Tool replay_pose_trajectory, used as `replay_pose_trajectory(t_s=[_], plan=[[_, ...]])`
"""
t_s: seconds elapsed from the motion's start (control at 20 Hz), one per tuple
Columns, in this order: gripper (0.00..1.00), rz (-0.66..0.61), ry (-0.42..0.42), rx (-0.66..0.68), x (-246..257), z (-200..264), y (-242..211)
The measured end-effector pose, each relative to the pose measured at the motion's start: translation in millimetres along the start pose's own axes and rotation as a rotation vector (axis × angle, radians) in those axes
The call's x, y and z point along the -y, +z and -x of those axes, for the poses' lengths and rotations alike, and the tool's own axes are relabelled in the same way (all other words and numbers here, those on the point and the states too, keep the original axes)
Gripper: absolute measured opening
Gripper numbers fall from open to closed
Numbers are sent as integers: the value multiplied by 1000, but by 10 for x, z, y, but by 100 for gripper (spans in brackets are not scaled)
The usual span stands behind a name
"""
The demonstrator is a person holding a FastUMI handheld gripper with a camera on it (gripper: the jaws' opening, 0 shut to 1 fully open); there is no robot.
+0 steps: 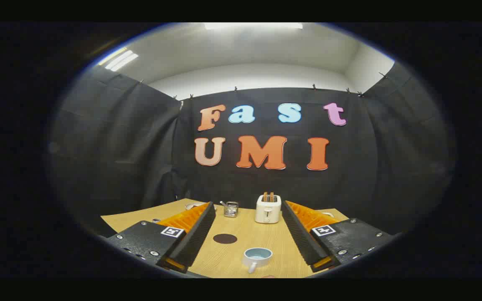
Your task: Take the bottle from table, then pour the juice into the cup, finally place the bottle on the coaster
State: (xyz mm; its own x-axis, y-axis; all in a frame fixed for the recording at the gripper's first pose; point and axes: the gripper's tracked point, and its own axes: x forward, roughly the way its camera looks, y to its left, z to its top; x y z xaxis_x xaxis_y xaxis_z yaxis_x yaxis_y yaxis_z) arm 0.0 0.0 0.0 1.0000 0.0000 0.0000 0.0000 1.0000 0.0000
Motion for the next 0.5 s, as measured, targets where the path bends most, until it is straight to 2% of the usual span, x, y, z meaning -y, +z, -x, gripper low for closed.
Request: replay_pose_trajectory(t_s=[0.25, 0.5], plan=[[95, -9, -25, 39, 82, -106, -48], [95, -42, -12, 55, 42, -277, -103]])
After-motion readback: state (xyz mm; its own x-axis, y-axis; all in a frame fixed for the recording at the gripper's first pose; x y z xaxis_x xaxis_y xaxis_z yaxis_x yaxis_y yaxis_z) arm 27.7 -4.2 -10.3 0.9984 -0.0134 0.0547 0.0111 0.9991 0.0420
